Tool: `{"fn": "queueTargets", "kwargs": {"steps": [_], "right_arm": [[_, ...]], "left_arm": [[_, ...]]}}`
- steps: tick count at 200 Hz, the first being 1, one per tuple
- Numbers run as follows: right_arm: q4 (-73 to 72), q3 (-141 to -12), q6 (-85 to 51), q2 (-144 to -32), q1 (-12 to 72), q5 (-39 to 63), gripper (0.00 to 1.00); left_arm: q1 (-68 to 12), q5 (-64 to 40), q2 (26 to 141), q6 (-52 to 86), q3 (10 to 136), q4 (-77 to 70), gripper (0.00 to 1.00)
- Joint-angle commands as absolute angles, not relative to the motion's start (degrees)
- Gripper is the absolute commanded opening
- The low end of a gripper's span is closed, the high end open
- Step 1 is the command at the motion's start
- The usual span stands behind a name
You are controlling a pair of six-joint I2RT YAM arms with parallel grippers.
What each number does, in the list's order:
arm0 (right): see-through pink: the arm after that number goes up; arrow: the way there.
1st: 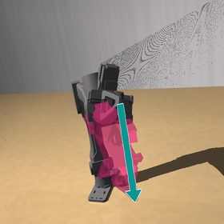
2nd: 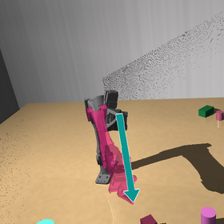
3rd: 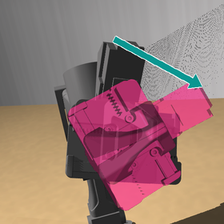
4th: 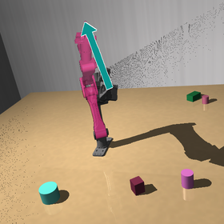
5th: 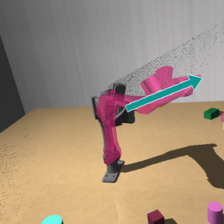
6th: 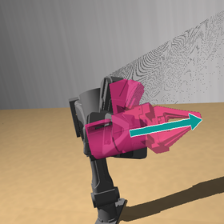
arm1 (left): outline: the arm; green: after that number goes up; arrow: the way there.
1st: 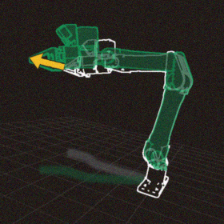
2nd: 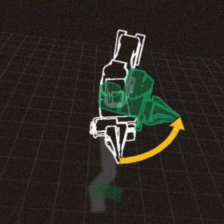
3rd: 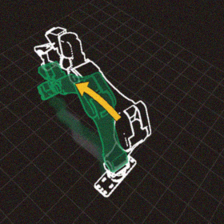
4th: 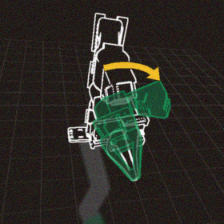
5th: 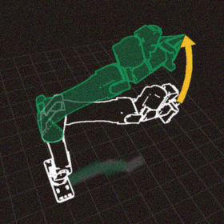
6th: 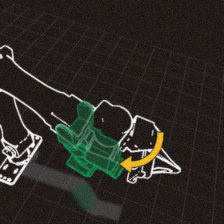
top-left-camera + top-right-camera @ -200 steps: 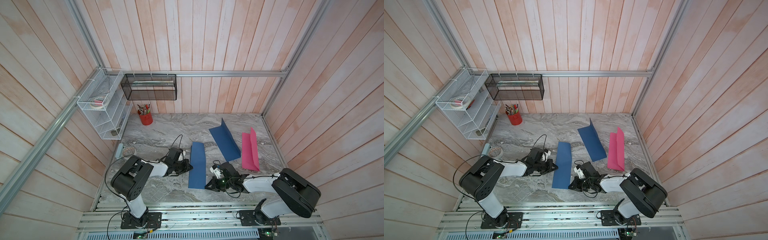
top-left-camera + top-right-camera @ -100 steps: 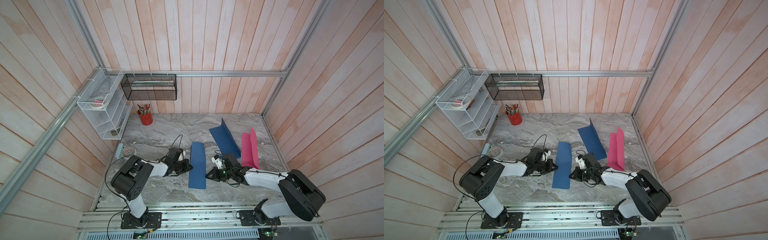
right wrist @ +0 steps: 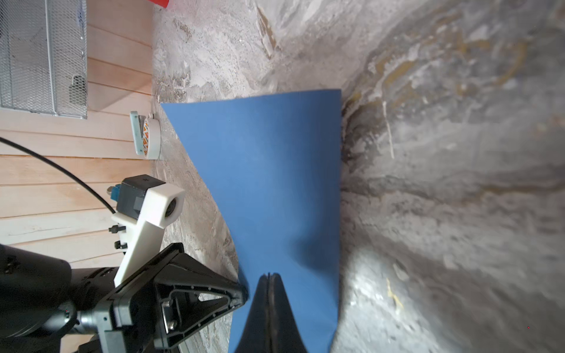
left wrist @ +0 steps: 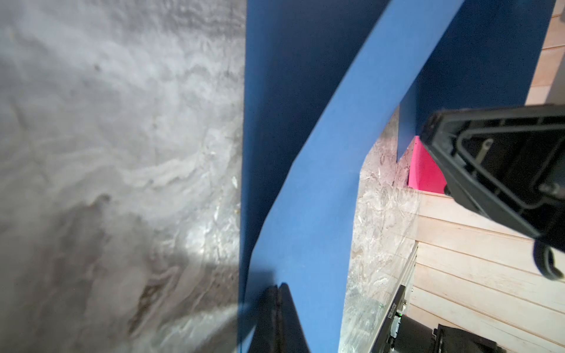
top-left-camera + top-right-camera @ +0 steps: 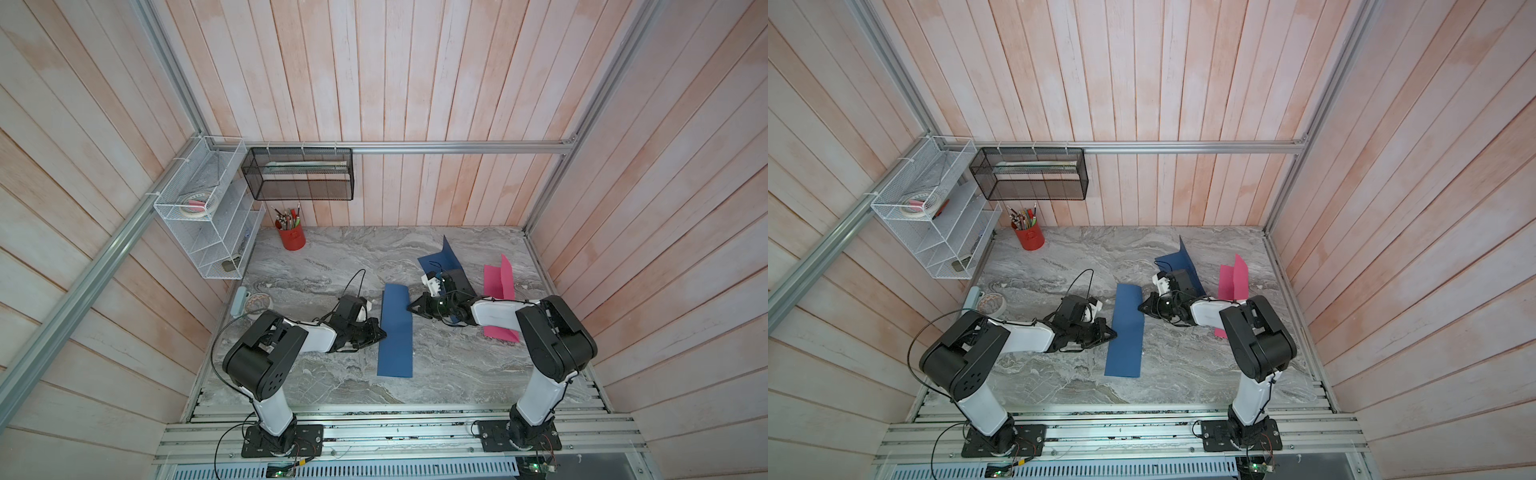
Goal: Fold the rectangular paper in half along the long edge
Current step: Fold the paper at the center of the board.
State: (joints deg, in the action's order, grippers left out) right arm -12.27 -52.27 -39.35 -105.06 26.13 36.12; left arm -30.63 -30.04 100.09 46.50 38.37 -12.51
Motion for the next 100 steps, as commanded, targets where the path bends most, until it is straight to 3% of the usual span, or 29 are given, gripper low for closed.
{"fn": "queueTargets", "kwargs": {"steps": [1, 100], "right_arm": [[-12.4, -53.4, -37.5, -107.8, 25.7, 38.0, 0.00], [-17.2, -46.4, -37.3, -112.4, 21.6, 38.5, 0.00]], "left_arm": [[-31.3, -24.9, 104.4, 45.4, 35.9, -1.8, 0.00], [-31.3, -24.7, 104.0, 45.0, 35.9, -1.0, 0.00]]}}
